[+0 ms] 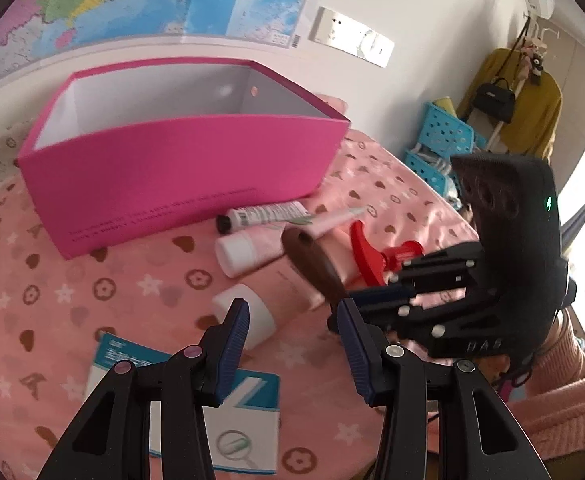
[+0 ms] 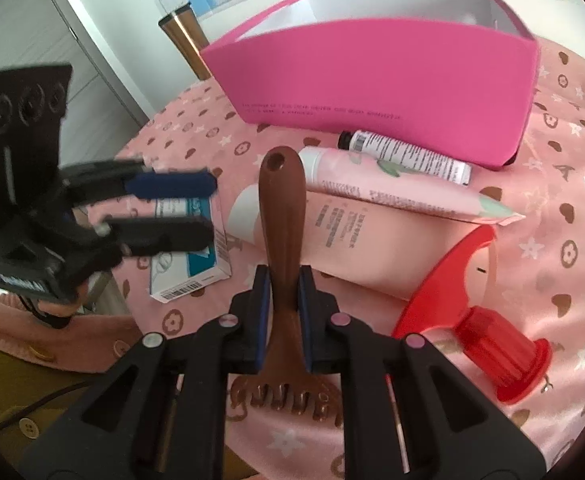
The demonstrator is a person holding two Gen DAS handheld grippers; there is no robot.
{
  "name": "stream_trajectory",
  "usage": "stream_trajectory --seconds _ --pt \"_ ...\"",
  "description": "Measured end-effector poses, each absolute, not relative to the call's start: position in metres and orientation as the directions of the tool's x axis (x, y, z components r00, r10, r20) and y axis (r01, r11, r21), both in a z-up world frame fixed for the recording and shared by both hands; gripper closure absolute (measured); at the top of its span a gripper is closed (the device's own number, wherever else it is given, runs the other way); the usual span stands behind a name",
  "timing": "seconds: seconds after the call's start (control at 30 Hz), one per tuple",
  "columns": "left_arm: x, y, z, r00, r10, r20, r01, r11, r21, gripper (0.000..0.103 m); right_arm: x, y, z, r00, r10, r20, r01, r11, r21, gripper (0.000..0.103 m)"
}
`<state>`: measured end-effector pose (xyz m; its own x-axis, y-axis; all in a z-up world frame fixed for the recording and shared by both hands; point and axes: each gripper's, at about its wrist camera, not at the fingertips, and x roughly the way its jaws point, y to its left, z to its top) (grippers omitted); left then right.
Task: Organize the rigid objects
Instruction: 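Grasp the brown wooden comb by its handle with the right gripper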
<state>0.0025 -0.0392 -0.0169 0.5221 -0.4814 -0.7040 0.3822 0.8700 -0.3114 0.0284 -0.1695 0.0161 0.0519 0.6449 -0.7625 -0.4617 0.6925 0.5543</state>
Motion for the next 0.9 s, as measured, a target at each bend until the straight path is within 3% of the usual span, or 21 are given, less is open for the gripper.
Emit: stream_trajectory --seconds 0.4,0.9 --pt "0.005 -0.062 -0.014 0.472 -0.546 -0.692 0.477 0.818 -0.32 0.056 0.043 -0.19 0.057 0.172 0.697 -0.696 -0.437 0.687 0.581 0.089" --pt "0.038 -0.042 -0.006 0.501 -0.554 -0.665 0.413 0.828 -0.378 0.056 0.085 -0.206 0.102 0.307 0.745 -0.592 -0.423 0.664 0.616 0.09"
